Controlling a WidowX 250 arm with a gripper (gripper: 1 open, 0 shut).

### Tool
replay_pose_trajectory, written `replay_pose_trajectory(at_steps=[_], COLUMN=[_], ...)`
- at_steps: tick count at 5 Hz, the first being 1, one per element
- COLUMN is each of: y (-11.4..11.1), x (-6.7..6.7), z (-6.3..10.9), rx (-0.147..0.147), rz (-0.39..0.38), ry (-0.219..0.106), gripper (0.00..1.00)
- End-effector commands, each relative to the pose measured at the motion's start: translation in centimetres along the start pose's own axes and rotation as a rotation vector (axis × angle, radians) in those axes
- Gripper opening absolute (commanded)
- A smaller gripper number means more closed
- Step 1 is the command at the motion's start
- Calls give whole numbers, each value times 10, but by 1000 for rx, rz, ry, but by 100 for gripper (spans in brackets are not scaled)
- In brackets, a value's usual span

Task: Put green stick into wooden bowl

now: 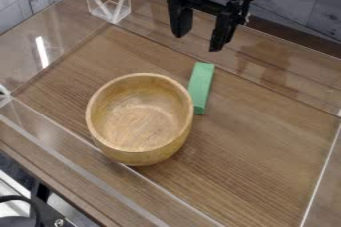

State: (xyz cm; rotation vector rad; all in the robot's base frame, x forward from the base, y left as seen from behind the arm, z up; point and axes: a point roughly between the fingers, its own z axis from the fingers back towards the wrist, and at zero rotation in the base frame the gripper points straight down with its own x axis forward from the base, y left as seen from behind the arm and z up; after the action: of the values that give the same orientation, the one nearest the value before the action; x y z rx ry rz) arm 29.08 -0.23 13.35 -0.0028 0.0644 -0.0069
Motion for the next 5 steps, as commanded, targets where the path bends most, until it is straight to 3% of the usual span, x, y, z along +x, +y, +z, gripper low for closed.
replay_pose_trajectory(at_steps=[1,2,3,5], y=[4,6,9,14], x=[5,5,5,19], z=[-16,-39,-51,-61], rx=[9,21,37,55], rz=[1,-12,-49,-137], ry=[-11,-16,-41,-91], gripper=[100,100,100,100])
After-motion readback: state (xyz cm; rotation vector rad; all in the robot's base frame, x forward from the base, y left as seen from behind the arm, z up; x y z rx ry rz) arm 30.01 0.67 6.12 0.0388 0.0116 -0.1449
